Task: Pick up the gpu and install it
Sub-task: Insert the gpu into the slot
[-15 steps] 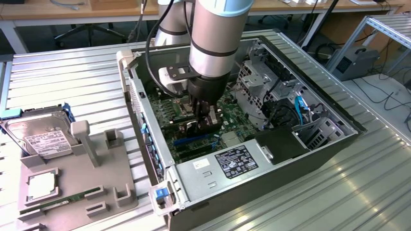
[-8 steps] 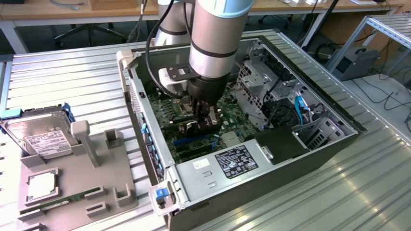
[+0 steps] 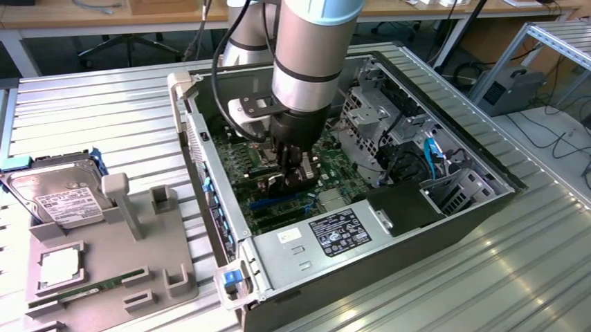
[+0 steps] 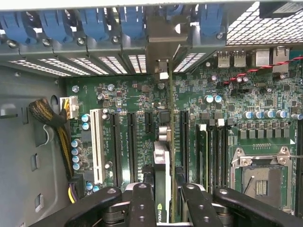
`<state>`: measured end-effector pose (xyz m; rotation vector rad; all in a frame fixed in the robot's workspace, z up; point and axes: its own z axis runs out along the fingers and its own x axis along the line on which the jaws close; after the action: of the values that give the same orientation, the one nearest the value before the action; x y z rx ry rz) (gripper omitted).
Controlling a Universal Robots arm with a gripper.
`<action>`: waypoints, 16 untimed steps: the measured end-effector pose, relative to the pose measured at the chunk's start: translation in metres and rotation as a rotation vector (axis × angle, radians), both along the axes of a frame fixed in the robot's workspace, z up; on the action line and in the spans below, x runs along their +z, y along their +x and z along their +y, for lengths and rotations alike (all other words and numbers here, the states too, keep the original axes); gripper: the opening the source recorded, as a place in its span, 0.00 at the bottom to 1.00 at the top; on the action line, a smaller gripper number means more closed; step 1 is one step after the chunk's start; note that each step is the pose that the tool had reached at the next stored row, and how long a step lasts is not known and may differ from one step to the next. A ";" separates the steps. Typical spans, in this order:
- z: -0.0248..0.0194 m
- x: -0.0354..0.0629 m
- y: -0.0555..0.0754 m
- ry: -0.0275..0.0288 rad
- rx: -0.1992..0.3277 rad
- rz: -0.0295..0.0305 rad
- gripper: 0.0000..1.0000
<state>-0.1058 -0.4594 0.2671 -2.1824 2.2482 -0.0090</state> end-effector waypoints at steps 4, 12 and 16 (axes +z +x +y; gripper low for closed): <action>0.0000 0.0012 0.001 0.0018 0.009 0.0002 0.27; 0.0000 -0.0053 0.001 0.0016 0.035 0.0003 0.27; -0.0002 -0.0094 0.001 0.0016 0.038 0.0003 0.27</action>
<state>-0.1050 -0.4597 0.2576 -2.2243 2.2054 -0.0067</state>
